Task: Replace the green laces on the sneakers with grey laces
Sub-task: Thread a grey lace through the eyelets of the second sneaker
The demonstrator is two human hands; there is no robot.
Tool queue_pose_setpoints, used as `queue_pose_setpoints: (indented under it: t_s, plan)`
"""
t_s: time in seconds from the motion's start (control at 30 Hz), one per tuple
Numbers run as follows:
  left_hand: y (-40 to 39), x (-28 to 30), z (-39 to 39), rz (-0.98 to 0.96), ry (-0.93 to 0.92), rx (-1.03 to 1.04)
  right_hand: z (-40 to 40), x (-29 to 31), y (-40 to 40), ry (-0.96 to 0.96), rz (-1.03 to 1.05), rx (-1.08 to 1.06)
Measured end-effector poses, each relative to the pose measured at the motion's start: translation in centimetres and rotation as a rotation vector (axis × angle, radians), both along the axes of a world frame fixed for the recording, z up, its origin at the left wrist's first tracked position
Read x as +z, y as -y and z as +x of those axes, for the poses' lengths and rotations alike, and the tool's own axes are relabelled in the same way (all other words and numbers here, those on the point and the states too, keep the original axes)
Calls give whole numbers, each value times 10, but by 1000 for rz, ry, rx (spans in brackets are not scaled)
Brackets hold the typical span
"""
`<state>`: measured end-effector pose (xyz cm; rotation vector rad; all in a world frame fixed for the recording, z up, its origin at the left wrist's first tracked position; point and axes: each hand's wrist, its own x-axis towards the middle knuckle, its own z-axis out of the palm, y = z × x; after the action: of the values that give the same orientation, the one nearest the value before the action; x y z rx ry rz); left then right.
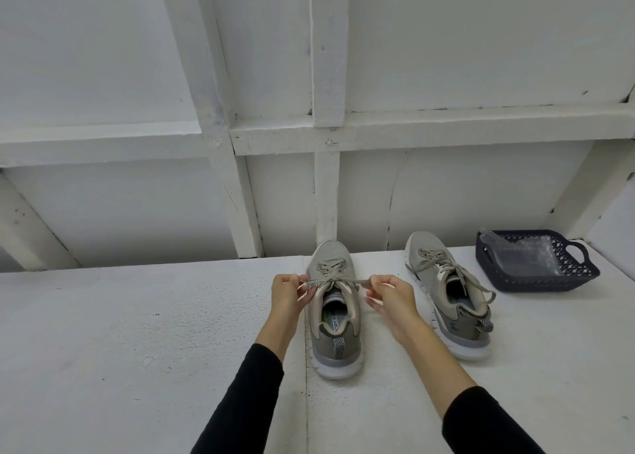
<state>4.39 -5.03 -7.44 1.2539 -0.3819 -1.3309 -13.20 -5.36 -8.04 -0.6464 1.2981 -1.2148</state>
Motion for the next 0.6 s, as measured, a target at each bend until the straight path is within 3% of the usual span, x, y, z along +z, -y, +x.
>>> queue_pose_setpoints:
  t_s: [0.13, 0.2, 0.27, 0.37, 0.5, 0.6]
  plan:
    - [-12, 2, -2, -176, 663, -163, -25, 0, -5, -934, -238, 113]
    - [-19, 5, -8, -296, 1009, -199, -36, 3, -10, -1240, -333, 82]
    - [-28, 12, -15, -363, 1245, -312, -45, 6, -18, -1476, -327, 37]
    - [-41, 24, -22, -340, 1493, -472, -56, 10, -30, -1669, -139, 4]
    - [-61, 29, -23, -215, 1646, -693, -74, 14, -45, -1702, 165, 106]
    - [-71, 26, -23, -206, 1735, -858, -82, 18, -49, -1754, 83, 218]
